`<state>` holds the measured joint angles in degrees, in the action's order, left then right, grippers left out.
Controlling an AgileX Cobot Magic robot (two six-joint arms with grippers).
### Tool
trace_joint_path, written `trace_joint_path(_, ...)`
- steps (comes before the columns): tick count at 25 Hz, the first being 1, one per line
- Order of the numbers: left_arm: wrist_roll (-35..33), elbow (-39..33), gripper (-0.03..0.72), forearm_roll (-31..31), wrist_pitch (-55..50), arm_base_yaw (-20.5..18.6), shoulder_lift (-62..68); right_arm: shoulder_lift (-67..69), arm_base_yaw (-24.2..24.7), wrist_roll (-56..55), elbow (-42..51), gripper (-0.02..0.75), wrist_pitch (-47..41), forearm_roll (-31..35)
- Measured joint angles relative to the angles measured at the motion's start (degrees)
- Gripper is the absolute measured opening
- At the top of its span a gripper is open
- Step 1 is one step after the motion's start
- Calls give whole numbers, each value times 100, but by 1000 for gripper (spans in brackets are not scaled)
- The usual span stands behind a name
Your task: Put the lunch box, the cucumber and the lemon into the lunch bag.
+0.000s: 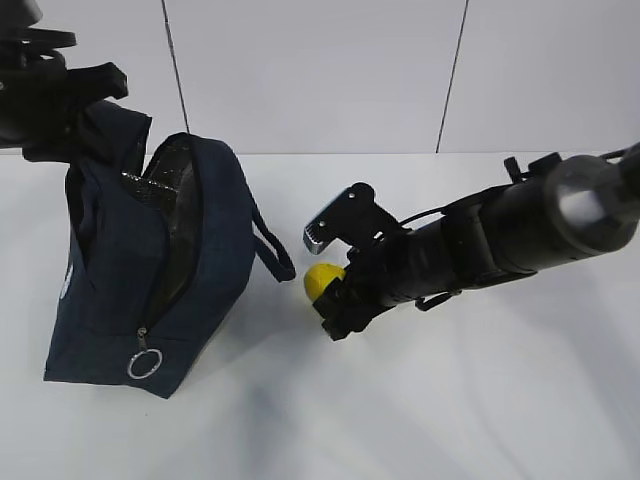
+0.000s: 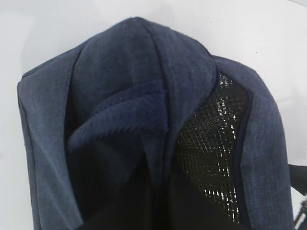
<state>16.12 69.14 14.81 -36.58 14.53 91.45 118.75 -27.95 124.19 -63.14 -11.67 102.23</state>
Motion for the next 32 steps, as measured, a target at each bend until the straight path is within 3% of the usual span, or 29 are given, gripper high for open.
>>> trace_joint_path(7,0,0,-7,0,0,0,0,-903,0,-68,575,428,58,21)
trace_joint_path(20,0,0,-7,0,0,0,0,-2997,0,-1391,1178,428,10,42)
trace_joint_path(28,0,0,-7,0,0,0,0,-3226,0,-1938,1186,428,-1707,-231)
trace_joint_path(32,0,0,-7,25,0,0,0,-3226,-23,-2051,1130,428,-1958,-269)
